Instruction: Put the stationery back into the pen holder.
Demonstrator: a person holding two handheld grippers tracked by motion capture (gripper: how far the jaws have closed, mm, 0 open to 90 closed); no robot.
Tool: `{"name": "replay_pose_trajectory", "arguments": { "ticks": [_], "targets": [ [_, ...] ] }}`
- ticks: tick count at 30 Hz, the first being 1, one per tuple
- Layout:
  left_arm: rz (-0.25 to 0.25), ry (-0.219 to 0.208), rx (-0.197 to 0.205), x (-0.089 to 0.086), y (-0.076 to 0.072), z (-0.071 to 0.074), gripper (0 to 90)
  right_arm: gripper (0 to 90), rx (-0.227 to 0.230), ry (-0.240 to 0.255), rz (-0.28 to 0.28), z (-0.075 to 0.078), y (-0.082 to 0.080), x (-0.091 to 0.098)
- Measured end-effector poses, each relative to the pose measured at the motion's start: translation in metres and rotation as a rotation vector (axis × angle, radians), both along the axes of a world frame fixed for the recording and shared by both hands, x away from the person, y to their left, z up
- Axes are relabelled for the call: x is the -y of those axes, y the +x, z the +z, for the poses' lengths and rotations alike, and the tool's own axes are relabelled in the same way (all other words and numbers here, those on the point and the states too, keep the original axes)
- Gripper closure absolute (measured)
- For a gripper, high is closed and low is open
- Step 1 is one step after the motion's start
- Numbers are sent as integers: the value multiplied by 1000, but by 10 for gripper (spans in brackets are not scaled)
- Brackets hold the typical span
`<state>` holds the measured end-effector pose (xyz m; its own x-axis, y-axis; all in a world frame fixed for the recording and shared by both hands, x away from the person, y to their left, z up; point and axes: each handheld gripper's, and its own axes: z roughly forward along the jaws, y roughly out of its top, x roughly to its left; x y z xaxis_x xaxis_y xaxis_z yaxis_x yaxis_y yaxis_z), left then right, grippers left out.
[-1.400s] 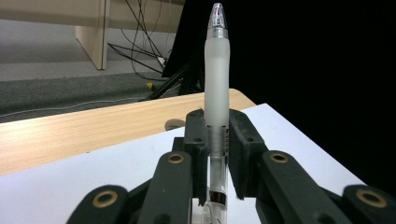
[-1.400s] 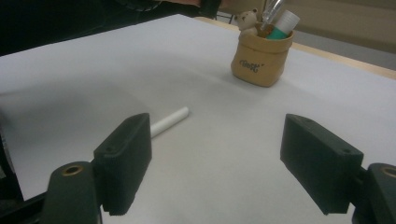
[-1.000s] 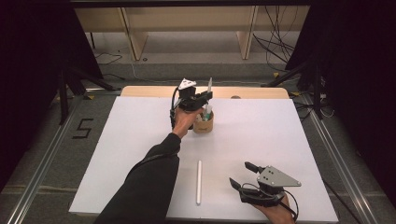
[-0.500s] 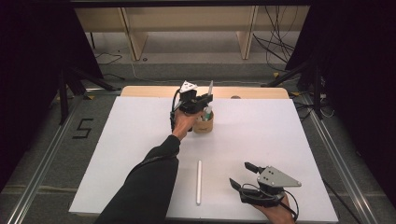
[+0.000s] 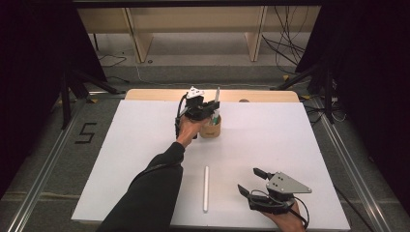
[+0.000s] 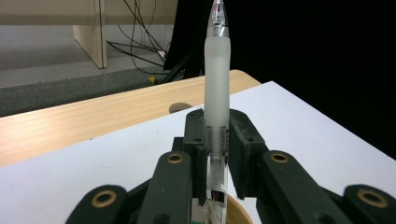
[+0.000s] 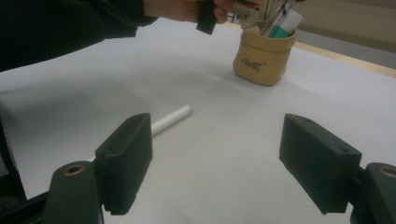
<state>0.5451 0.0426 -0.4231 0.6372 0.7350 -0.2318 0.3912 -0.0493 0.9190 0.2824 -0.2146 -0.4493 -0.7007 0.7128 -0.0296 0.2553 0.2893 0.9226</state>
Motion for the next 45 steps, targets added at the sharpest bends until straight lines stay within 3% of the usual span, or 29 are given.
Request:
{"name": "replay_pose_trajectory", "arguments": {
  "ticks": [10,29,34,36,38,45],
  "targets": [
    [-13,44,-19,-3,-2,-2,780,265,-1,-2,-2,0,0,-1],
    [-48,85,-46,-10,-5,3,756,266,-5,-8,-2,-1,1,-1],
    [-46,90,-60,-12,-8,10,581,266,-8,-9,-6,-2,1,-1],
    [-48,89,-80,-13,-9,14,447,267,-7,-10,-5,-2,1,-1],
    [-58,95,-72,-15,-11,18,432,267,-8,-9,-7,-2,1,-1],
    [-50,92,-97,-26,-26,36,282,266,-16,-5,-16,-2,2,-2]
  ]
}}
